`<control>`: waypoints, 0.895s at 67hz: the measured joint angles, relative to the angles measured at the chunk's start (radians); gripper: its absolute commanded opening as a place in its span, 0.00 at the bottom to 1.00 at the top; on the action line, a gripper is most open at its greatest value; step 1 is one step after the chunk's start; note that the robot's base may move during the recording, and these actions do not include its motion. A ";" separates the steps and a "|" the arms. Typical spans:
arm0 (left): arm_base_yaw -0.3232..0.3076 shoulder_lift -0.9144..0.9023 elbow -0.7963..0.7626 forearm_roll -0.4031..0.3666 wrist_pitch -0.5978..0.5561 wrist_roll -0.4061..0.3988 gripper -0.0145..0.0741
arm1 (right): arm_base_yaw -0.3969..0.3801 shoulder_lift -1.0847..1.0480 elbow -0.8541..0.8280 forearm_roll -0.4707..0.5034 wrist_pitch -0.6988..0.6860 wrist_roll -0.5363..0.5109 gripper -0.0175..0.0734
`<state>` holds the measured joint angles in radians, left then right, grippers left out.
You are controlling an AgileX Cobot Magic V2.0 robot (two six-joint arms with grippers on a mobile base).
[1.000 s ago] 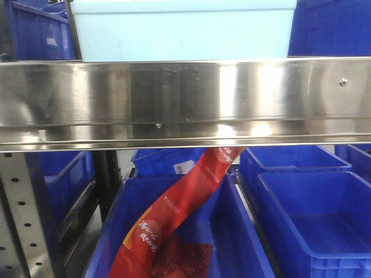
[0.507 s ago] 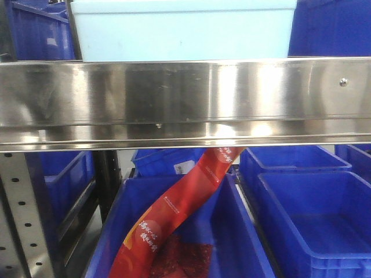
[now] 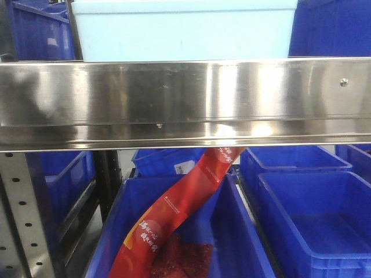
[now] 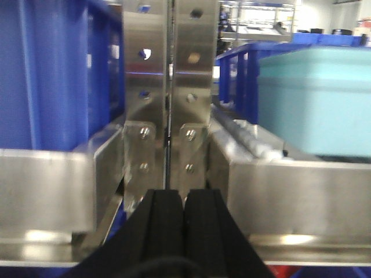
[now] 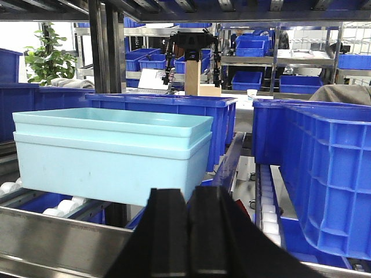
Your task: Move two blue bins to right shelf middle
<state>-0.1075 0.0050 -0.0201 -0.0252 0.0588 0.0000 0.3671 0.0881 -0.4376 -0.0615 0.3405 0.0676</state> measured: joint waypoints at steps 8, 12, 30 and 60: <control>0.004 0.000 0.018 -0.002 -0.004 0.000 0.04 | 0.000 0.000 0.000 0.000 0.000 0.000 0.01; 0.004 0.000 0.020 -0.003 0.000 0.000 0.04 | 0.000 0.000 0.002 0.000 0.000 0.000 0.01; 0.004 0.000 0.022 -0.003 0.002 0.000 0.04 | 0.000 0.000 0.002 0.000 0.000 0.000 0.01; 0.004 0.000 0.022 -0.003 0.002 0.005 0.04 | 0.000 0.000 0.002 0.000 0.000 0.000 0.01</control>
<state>-0.1035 0.0050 0.0018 -0.0287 0.0605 0.0054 0.3671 0.0881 -0.4359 -0.0615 0.3405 0.0676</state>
